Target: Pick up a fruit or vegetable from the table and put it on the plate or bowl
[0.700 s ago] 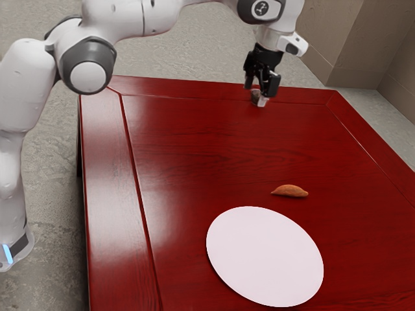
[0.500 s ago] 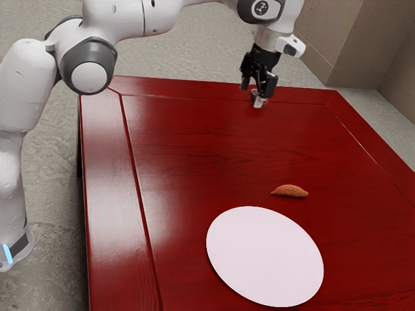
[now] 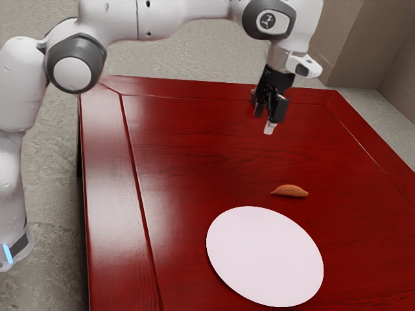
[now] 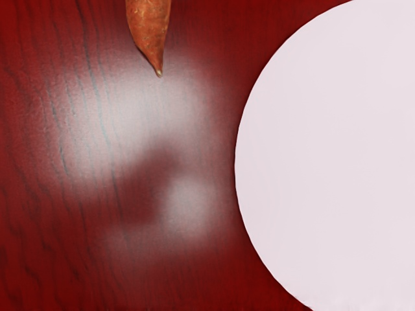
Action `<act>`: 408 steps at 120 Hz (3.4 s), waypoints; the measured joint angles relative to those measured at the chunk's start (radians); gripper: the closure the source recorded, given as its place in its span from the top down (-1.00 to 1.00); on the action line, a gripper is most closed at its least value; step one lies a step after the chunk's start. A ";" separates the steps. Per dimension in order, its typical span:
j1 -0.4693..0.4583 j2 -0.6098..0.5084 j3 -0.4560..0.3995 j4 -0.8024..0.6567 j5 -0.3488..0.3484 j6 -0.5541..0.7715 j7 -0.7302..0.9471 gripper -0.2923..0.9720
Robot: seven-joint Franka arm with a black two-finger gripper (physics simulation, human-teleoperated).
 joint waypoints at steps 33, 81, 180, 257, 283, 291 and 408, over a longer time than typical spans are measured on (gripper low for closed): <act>-0.001 -0.067 -0.059 -0.114 0.027 0.058 0.044 0.54; -0.078 0.332 -0.041 0.305 0.112 0.153 0.065 0.54; -0.018 0.487 -0.020 0.290 0.121 0.287 0.077 0.54; -0.019 0.511 -0.020 0.237 0.118 0.337 0.084 0.53; -0.019 0.518 -0.020 0.237 0.118 0.348 0.086 0.49; -0.019 0.522 -0.021 0.237 0.118 0.350 0.087 0.49; -0.020 0.535 -0.022 0.237 0.121 0.366 0.108 -0.33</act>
